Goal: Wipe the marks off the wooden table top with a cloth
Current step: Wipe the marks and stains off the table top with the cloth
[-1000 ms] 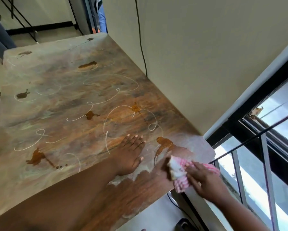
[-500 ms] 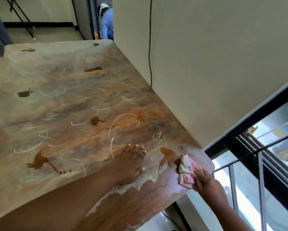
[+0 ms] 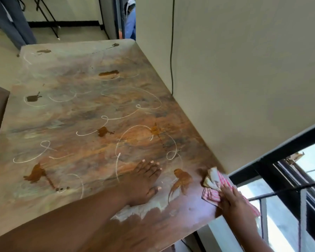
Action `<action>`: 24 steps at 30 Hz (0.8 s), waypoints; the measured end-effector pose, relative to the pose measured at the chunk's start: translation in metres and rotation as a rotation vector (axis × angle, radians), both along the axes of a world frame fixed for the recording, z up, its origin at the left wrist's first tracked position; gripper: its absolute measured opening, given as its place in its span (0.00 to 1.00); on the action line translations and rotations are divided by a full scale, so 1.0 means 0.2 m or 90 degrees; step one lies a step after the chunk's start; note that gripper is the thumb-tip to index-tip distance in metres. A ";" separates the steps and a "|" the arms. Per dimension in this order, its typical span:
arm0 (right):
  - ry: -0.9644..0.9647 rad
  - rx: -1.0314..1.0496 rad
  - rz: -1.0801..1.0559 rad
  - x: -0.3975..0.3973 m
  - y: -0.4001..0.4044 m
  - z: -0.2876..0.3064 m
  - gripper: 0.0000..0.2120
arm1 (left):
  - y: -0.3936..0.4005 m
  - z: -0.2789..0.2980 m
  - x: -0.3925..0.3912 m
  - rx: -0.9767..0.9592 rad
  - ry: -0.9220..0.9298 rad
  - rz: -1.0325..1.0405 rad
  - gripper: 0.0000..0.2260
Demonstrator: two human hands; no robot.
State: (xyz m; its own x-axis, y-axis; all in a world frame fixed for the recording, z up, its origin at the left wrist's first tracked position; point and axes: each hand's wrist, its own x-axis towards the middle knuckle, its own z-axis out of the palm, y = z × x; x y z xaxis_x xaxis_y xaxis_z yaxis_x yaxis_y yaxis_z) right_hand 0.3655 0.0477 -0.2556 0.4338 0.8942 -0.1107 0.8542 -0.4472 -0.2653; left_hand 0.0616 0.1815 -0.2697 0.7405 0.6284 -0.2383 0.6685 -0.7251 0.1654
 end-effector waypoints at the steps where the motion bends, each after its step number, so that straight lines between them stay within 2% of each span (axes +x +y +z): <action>1: 0.007 0.013 0.005 -0.02 0.06 0.00 0.18 | 0.01 0.00 0.04 -0.001 -0.003 0.001 0.31; 5: 0.011 0.050 0.134 -0.18 0.28 0.02 0.22 | 0.08 0.00 0.21 0.016 -0.031 0.020 0.31; 10: -0.051 0.033 0.304 -0.02 0.14 0.03 0.21 | 0.15 0.03 0.35 0.067 -0.015 0.027 0.31; 13: -0.050 -0.002 0.263 0.08 0.18 0.02 0.24 | 0.20 0.06 0.37 0.066 0.002 0.033 0.30; 16: -0.051 -0.030 0.203 -0.01 0.38 0.02 0.22 | 0.22 0.06 0.38 0.068 0.018 0.046 0.30; 20: -0.031 -0.095 0.260 -0.14 0.59 0.01 0.34 | 0.21 0.05 0.37 0.051 0.016 0.061 0.30; 22: -0.045 -0.103 0.268 -0.13 0.54 0.00 0.28 | 0.20 0.04 0.35 0.050 0.022 0.057 0.30; 24: -0.039 -0.049 0.274 -0.09 0.42 0.02 0.24 | 0.20 0.03 0.34 0.052 0.015 0.065 0.30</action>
